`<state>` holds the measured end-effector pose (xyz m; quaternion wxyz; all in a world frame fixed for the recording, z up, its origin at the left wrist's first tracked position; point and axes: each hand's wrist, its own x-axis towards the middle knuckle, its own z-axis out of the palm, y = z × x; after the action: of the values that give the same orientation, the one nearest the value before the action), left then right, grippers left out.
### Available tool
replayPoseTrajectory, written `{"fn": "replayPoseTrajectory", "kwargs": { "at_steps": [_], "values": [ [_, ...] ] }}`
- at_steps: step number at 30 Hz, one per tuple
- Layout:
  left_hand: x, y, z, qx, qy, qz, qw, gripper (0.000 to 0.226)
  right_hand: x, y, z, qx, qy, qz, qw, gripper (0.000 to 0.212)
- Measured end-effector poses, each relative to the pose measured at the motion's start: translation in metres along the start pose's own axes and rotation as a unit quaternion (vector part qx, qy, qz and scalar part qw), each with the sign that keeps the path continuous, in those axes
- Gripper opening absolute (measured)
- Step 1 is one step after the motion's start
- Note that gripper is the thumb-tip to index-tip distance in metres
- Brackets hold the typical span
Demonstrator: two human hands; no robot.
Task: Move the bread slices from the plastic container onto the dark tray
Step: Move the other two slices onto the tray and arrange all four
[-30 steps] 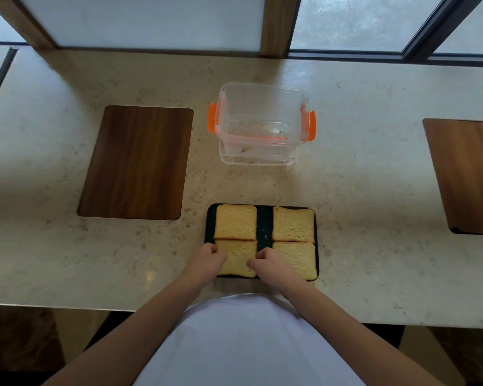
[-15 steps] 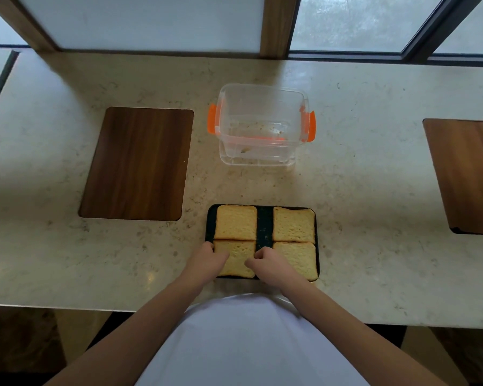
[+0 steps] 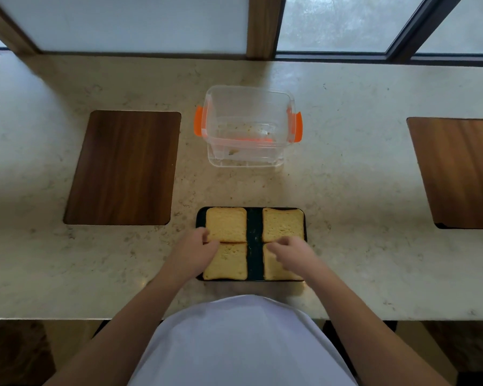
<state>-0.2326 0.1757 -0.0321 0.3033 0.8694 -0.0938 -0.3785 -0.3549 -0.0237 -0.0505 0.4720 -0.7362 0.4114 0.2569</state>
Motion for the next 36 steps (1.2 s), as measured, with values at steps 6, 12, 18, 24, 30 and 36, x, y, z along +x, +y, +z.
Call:
{"fn": "replayPoseTrajectory", "kwargs": {
  "at_steps": [6, 12, 18, 24, 30, 36],
  "values": [
    [0.027, 0.058, 0.045, -0.101, -0.119, -0.063, 0.986, 0.054, 0.021, 0.011, -0.038, 0.034, 0.132, 0.023, 0.99, 0.043],
    [0.05, 0.09, 0.085, -0.096, -0.076, -0.092, 0.988, 0.011, 0.029, 0.007, -0.037, 0.036, 0.13, 0.048, 0.99, 0.062],
    [0.053, 0.102, 0.093, -0.116, -0.084, -0.127, 0.981, 0.046, 0.028, 0.009, -0.033, 0.048, 0.125, 0.057, 0.989, 0.069],
    [0.056, 0.097, 0.096, -0.134, -0.076, -0.133, 0.979, 0.013, 0.029, 0.003, -0.035, 0.084, 0.113, 0.089, 0.986, 0.074],
    [0.058, 0.088, 0.097, -0.133, -0.087, -0.126, 0.979, 0.035, 0.033, 0.0, -0.034, 0.112, 0.093, 0.099, 0.984, 0.055],
    [0.058, 0.086, 0.092, -0.113, -0.079, -0.126, 0.982, 0.045, 0.035, -0.004, -0.033, 0.126, 0.083, 0.089, 0.984, 0.066]
  ]
}}
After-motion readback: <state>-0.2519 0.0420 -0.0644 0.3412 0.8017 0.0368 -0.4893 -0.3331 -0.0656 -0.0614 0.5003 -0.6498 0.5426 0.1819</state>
